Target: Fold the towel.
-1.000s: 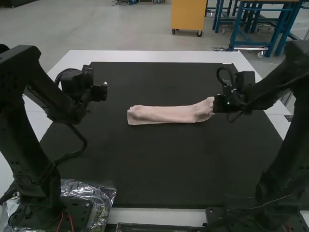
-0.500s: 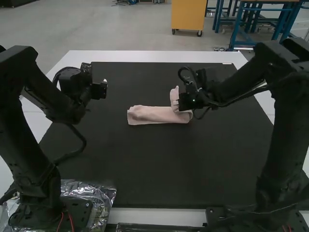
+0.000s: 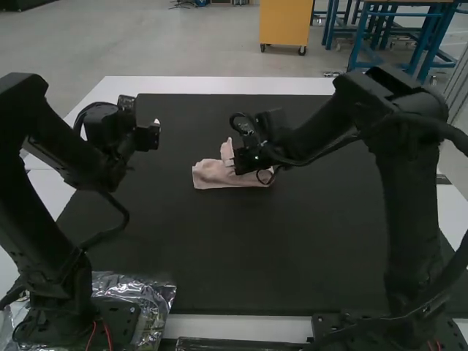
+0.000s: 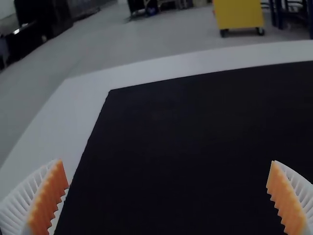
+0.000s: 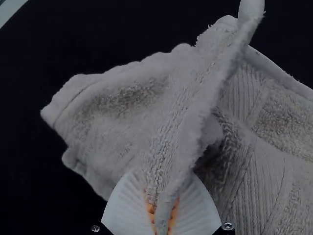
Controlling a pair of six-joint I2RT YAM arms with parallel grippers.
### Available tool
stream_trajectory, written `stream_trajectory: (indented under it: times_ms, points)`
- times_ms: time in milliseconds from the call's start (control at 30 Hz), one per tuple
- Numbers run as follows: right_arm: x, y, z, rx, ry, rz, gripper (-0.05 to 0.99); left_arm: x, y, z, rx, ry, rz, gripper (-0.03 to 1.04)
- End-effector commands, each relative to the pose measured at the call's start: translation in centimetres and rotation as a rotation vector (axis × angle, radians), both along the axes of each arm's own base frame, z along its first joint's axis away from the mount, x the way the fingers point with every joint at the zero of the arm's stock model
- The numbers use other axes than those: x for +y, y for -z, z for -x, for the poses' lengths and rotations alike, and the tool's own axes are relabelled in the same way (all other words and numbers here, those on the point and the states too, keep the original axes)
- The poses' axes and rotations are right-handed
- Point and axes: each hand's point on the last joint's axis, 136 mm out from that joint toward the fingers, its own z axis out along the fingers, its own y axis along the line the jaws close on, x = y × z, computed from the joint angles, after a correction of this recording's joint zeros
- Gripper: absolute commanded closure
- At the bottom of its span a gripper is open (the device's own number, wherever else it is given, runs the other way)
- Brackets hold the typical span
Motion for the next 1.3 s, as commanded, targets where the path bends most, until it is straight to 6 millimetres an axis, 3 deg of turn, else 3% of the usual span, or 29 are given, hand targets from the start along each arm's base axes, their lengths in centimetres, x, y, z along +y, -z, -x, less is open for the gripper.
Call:
stream_trajectory:
  times_ms: [0,267,300,433,467,633,667,733,767,967,1267]
  points:
    - [1.8,-1.0,-0.5,-0.024,-0.016,-0.027,0.96,0.4,-0.9,0.5,-0.027,-0.016,0.012,0.05]
    - [5.1,-1.4,-0.5,-0.008,-0.047,-0.072,0.95,0.5,-0.3,0.9,-0.018,-0.017,0.009,0.05]
    - [5.8,-1.8,-0.3,-0.003,-0.055,-0.089,0.90,0.4,-0.5,0.9,-0.024,-0.015,0.008,0.05]
    - [7.0,-2.8,0.5,0.034,-0.083,-0.125,0.45,0.4,-0.6,0.9,-0.030,-0.020,0.007,0.05]
    - [6.9,-3.0,0.7,0.032,-0.089,-0.117,0.41,0.4,-0.7,0.9,-0.031,-0.020,0.007,0.05]
    - [5.4,-7.2,0.3,-0.036,-0.067,-0.159,0.43,0.4,-1.1,0.7,-0.043,-0.020,0.008,0.05]
    - [5.0,-8.2,0.0,-0.062,-0.060,-0.178,0.56,0.4,-1.2,0.7,-0.046,-0.021,0.008,0.05]
    - [4.0,-10.1,-0.9,-0.140,-0.029,-0.232,0.96,0.4,-1.3,0.7,-0.050,-0.028,0.008,0.05]
    - [3.5,-10.5,-1.5,-0.161,-0.009,-0.251,0.96,0.5,-1.3,0.7,-0.051,-0.034,0.006,0.05]
    - [2.2,-7.4,-2.5,-0.143,0.019,-0.223,0.96,2.0,-1.6,1.0,-0.055,-0.121,-0.039,0.05]
    - [2.2,-3.4,-3.5,-0.151,0.028,-0.227,0.96,2.9,-2.9,1.4,-0.081,-0.177,-0.095,0.05]
